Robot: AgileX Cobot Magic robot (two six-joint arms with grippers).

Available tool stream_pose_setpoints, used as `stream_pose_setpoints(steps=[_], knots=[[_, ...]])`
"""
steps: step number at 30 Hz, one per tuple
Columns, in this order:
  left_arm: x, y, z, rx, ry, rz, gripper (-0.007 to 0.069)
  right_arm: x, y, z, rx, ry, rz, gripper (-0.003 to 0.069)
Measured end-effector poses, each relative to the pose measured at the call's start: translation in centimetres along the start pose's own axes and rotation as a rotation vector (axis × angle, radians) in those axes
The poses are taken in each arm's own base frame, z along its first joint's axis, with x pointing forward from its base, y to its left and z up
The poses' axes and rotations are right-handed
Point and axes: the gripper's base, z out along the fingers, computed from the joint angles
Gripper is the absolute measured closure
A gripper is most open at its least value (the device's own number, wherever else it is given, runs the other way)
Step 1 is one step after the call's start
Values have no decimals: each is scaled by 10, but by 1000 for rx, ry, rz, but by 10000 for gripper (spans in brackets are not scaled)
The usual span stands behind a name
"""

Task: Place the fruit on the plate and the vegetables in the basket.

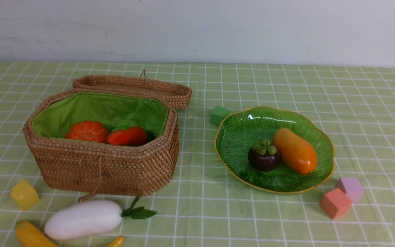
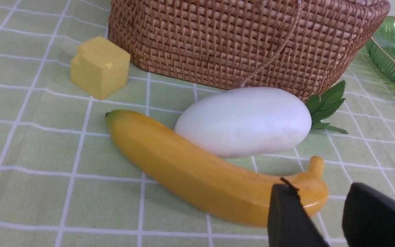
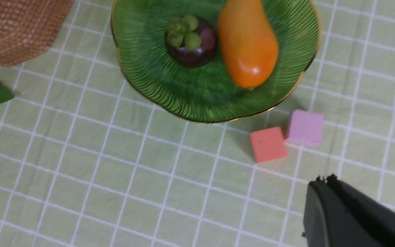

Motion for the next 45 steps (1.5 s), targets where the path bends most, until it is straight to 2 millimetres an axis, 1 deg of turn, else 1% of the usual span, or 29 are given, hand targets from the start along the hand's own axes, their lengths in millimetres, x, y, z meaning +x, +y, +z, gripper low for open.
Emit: stream_pose_setpoints(steps=[1,2,3,4,6,10,18,21,24,27,28,30,31,33,35,39,42,43,44,45], knots=[[0,0,0,0,0,0,386,10,1,2,-9,-13,11,676],[0,0,0,0,0,0,386,13,2,2,-16,-20,18,676],[0,0,0,0,0,0,386,25,4,5,-28,-38,34,676],[0,0,0,0,0,0,386,31,6,5,-35,-59,44,676],[0,0,0,0,0,0,386,41,9,3,-48,-91,59,674],[0,0,0,0,0,0,386,55,12,2,-66,-72,68,673],[0,0,0,0,0,0,386,63,17,1,-96,0,47,669],[0,0,0,0,0,0,386,63,16,1,-77,4,13,666],[0,0,0,0,0,0,386,63,7,3,16,-7,-68,666],[0,0,0,0,0,0,386,72,-2,2,124,-70,-98,666],[0,0,0,0,0,0,386,74,-2,2,129,-69,-98,666],[0,0,0,0,0,0,386,88,-8,-2,216,-163,-86,666],[0,0,0,0,0,0,386,101,-10,-2,262,-216,-74,666],[0,0,0,0,0,0,386,119,-12,-1,313,-309,-62,665],[0,0,0,0,0,0,386,144,-14,5,345,-387,-46,663],[0,0,0,0,0,0,386,194,-14,28,353,-476,-30,659],[0,0,0,0,0,0,386,232,-17,50,379,-533,-25,659],[0,0,0,0,0,0,386,241,-18,56,388,-543,-16,657],[0,0,0,0,0,0,386,243,-18,57,390,-543,-13,657],[0,0,0,0,0,0,386,256,-20,67,407,-546,6,657]])
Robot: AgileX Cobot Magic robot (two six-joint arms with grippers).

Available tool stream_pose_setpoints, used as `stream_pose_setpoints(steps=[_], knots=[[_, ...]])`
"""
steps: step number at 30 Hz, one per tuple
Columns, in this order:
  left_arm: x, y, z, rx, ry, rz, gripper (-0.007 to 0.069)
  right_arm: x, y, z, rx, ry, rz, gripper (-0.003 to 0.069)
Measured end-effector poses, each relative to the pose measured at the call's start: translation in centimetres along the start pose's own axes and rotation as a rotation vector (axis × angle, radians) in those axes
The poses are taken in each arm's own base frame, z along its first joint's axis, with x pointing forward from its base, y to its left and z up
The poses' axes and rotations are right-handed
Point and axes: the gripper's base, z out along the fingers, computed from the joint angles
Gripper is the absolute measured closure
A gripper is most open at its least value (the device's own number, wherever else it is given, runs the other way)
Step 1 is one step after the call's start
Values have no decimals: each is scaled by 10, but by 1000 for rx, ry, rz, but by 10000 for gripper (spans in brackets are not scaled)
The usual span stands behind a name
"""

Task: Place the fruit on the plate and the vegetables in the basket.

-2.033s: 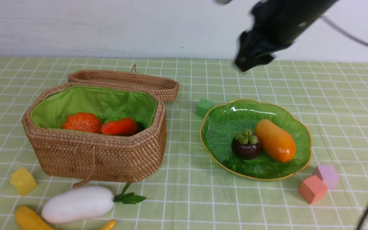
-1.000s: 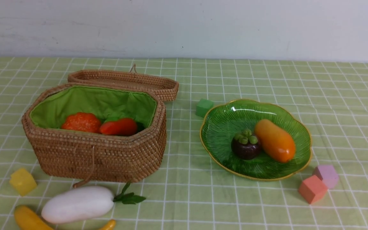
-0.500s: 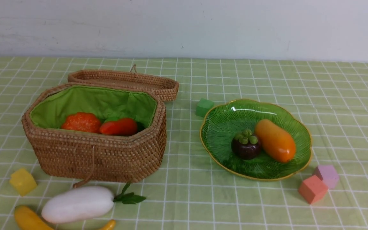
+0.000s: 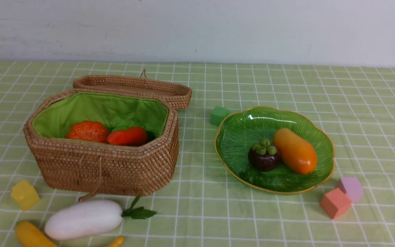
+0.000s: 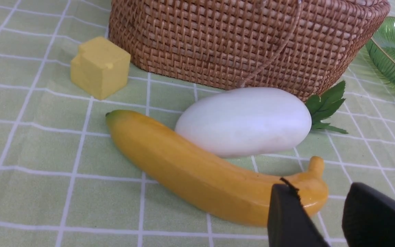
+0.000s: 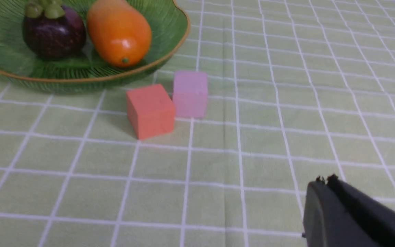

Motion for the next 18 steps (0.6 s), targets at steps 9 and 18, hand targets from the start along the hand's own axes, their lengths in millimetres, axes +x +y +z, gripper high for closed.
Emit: stream_pose_setpoints(steps=[9,18], knots=[[0,0,0,0,0,-1,386,6,-4,-3,74,-28,23,650],[0,0,0,0,0,-1,386,6,-4,-3,74,-27,23,638]])
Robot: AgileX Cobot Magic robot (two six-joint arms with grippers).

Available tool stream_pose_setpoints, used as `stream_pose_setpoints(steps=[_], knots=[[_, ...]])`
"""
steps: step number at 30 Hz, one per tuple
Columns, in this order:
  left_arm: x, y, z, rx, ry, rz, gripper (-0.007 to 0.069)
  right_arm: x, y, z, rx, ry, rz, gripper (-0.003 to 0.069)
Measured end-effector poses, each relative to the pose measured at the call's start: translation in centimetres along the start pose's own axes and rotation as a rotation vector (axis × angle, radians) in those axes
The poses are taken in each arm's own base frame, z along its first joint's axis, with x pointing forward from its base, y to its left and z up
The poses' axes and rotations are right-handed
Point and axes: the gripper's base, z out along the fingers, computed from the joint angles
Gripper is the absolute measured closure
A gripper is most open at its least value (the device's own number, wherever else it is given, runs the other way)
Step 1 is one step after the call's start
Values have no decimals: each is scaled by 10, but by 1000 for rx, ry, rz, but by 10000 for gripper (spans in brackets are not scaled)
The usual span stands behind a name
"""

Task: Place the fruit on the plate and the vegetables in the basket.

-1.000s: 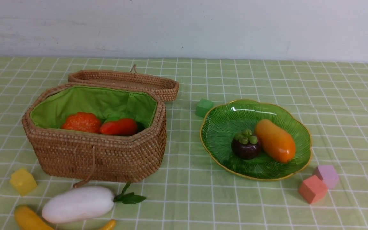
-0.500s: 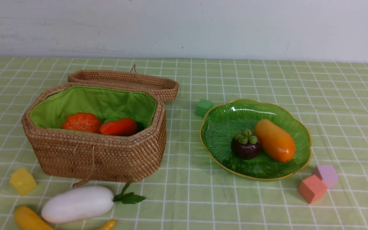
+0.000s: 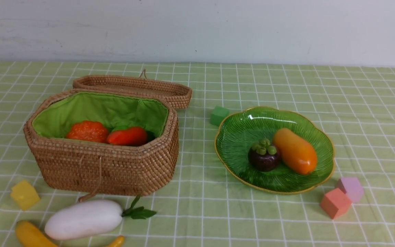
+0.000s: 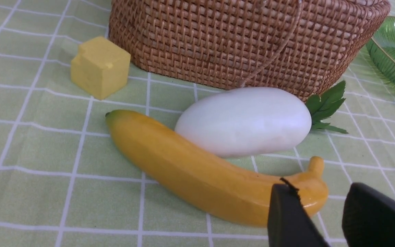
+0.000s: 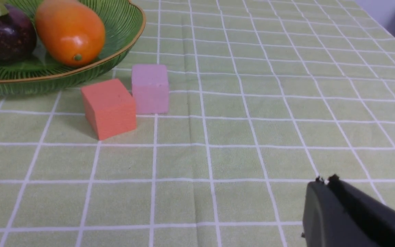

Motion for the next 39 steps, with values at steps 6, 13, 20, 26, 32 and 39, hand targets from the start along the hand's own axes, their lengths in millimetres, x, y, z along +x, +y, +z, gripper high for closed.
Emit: stream_pose_setpoints(steps=[6,13,20,26,32,39], knots=[[0,0,0,0,0,0,386,0,0,0,0,0,0,636],[0,0,0,0,0,0,386,0,0,0,0,0,0,624],[0,0,0,0,0,0,386,0,0,0,0,0,0,611],[0,0,0,0,0,0,386,0,0,0,0,0,0,604],[-5,0,0,3,-56,-4,386,0,0,0,0,0,0,596],[-25,-2,-3,46,-273,-148,386,0,0,0,0,0,0,594]])
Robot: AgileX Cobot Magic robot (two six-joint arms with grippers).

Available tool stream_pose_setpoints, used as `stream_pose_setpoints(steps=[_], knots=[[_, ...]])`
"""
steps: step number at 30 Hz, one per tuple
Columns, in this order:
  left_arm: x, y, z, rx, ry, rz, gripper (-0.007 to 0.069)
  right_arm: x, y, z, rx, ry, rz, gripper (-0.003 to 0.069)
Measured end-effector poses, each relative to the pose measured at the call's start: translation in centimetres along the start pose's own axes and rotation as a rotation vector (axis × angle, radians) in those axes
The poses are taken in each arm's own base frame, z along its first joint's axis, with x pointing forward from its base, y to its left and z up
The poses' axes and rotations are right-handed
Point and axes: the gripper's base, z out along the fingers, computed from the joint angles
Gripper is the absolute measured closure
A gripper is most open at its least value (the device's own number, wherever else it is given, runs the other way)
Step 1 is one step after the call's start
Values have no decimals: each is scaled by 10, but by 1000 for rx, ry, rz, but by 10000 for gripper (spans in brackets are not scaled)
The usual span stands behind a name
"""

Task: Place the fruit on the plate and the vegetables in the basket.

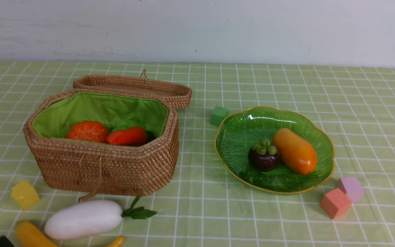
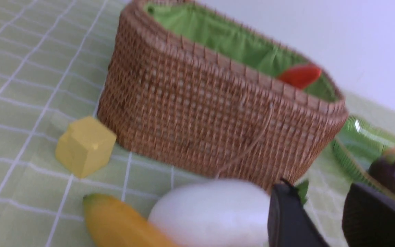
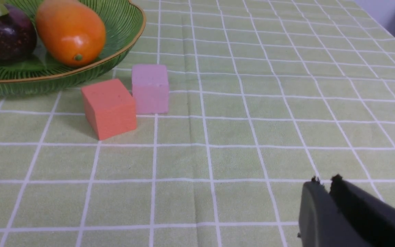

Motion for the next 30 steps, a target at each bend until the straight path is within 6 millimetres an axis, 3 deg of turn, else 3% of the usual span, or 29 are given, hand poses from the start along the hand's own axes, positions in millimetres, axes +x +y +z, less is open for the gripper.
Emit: stream_pose_setpoints(steps=[7,12,16,20,24,26,30], knots=[[-32,4,-6,12,-365,-278,386,0,0,0,0,0,1,586],[-47,4,-12,18,-510,-344,386,0,0,0,0,0,1,582],[-71,-12,-20,80,-538,-332,386,0,0,0,0,0,1,578],[-114,-41,-38,166,-587,-265,386,0,0,0,0,0,1,571],[-149,-66,-39,193,-536,-195,386,0,0,0,0,0,1,567],[-168,-83,-28,197,-420,-138,386,0,0,0,0,0,1,562],[-172,-99,9,178,-112,-74,386,0,0,0,0,0,1,557]])
